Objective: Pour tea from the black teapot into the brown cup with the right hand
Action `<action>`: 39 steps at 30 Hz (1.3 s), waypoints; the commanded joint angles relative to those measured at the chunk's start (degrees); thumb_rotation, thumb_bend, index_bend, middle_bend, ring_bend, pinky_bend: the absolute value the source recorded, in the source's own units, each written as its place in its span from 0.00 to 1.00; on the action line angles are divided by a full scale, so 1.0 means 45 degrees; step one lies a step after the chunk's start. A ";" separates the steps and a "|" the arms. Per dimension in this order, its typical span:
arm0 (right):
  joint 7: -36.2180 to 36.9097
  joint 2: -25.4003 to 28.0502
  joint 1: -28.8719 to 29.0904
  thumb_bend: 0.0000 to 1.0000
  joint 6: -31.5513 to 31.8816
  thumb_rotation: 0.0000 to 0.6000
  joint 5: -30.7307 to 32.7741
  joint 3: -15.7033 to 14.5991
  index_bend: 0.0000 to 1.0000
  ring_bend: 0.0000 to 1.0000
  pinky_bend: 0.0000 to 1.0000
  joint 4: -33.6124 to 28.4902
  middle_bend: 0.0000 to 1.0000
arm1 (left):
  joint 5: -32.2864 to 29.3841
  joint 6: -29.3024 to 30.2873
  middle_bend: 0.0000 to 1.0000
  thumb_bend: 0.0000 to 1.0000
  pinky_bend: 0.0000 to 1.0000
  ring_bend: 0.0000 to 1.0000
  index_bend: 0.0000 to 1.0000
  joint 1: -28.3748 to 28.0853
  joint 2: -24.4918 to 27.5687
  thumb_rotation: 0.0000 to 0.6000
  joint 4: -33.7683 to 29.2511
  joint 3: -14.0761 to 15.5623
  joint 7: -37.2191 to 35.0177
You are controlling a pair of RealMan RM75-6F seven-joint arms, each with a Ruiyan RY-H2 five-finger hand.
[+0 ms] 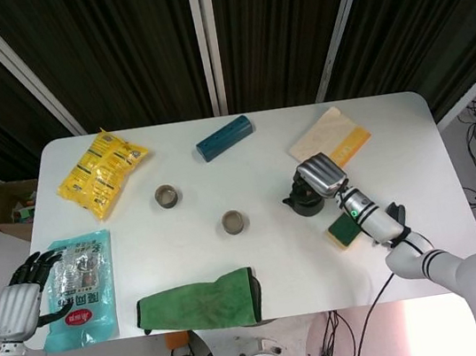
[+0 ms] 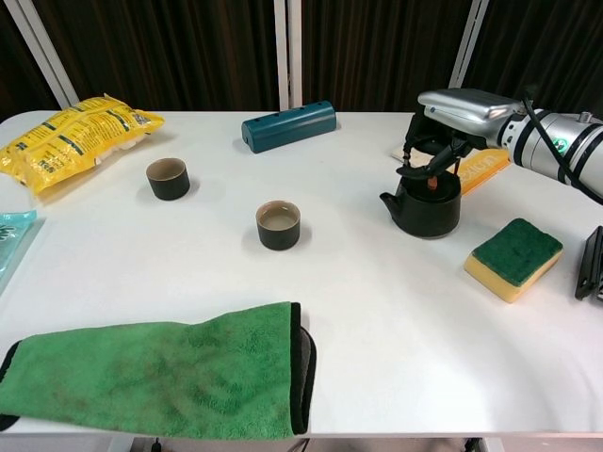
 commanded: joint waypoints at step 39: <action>-0.1007 -0.0138 -0.0102 0.01 0.0507 0.55 -0.0431 -0.0153 0.82 0.67 0.45 0.0372 0.82 | 0.0030 -0.0055 0.13 0.09 0.21 0.09 0.18 -0.0074 0.0174 1.00 -0.0355 0.0000 0.0198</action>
